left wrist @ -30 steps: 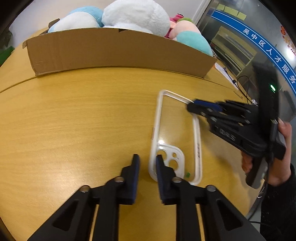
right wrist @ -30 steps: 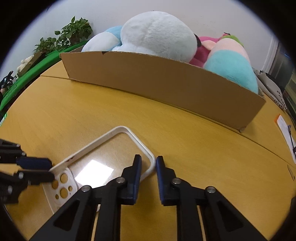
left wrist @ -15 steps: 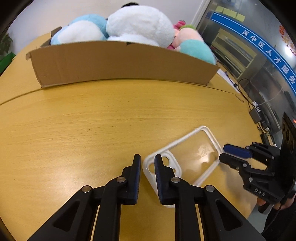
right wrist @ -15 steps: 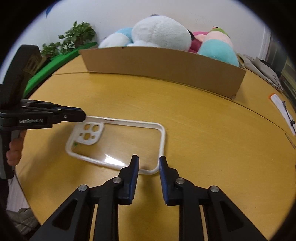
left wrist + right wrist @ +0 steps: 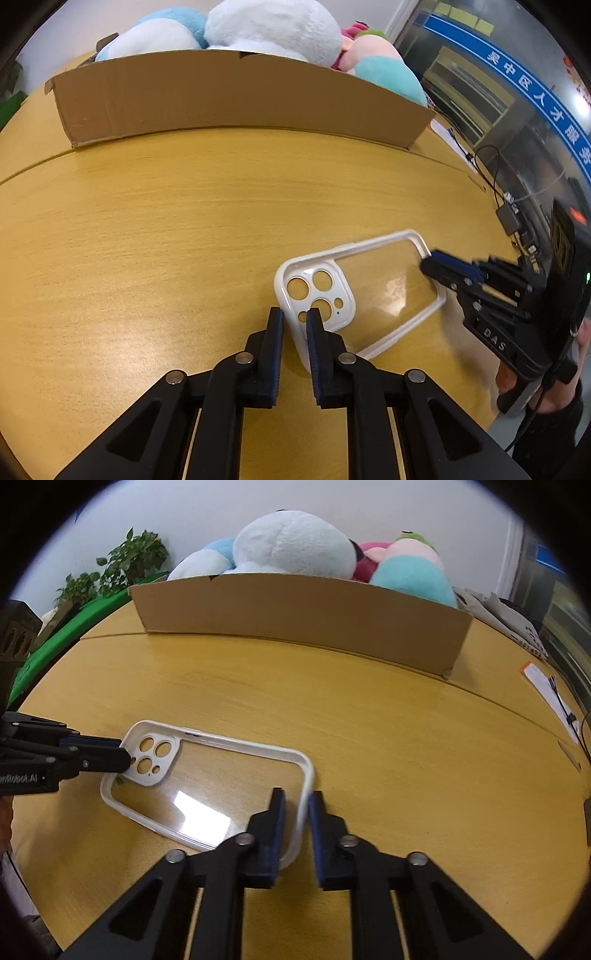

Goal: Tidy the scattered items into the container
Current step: 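Close both grippers on the phone case rim and lift it, then carry the phone case over the box and drop it onto the pink bear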

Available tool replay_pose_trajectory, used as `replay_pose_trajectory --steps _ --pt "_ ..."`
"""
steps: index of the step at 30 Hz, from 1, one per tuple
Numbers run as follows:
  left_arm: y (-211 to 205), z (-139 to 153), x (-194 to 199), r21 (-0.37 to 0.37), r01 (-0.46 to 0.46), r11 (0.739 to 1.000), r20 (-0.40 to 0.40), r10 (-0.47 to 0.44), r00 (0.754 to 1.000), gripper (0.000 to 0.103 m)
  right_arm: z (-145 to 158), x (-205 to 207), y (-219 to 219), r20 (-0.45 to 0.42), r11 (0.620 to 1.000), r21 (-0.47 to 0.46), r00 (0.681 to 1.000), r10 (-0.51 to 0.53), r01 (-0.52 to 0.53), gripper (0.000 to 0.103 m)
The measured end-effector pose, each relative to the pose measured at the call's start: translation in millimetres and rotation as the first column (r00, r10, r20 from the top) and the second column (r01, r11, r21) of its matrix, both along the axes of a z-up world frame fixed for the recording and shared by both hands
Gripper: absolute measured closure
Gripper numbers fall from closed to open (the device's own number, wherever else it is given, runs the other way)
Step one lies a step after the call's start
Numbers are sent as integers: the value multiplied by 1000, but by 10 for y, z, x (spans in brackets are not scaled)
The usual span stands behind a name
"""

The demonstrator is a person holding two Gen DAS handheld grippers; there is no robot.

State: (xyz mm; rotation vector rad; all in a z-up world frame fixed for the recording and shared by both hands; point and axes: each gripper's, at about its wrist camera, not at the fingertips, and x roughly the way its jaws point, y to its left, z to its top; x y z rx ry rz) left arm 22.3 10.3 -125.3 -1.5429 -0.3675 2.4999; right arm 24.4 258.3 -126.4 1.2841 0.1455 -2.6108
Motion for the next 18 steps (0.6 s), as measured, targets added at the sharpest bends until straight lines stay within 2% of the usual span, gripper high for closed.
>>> replay_pose_trajectory --steps 2,6,9,12,18 --pt "-7 28 -5 4 8 1000 -11 -8 1000 92 28 53 44 1 999 -24 1000 -22 22 96" --pt "17 232 -56 -48 7 999 -58 -10 998 93 123 57 15 -31 998 -30 997 -64 63 96" --pt "-92 468 -94 -20 -2 1000 -106 0 994 93 315 -10 -39 -88 995 -51 992 -89 85 96" --pt "-229 758 -173 4 -8 1000 -157 8 988 93 620 -102 -60 -151 993 -79 984 -94 83 96" --pt "-452 1451 -550 -24 -18 1000 -283 10 959 94 1362 -445 -245 -317 995 -62 944 -89 73 96"
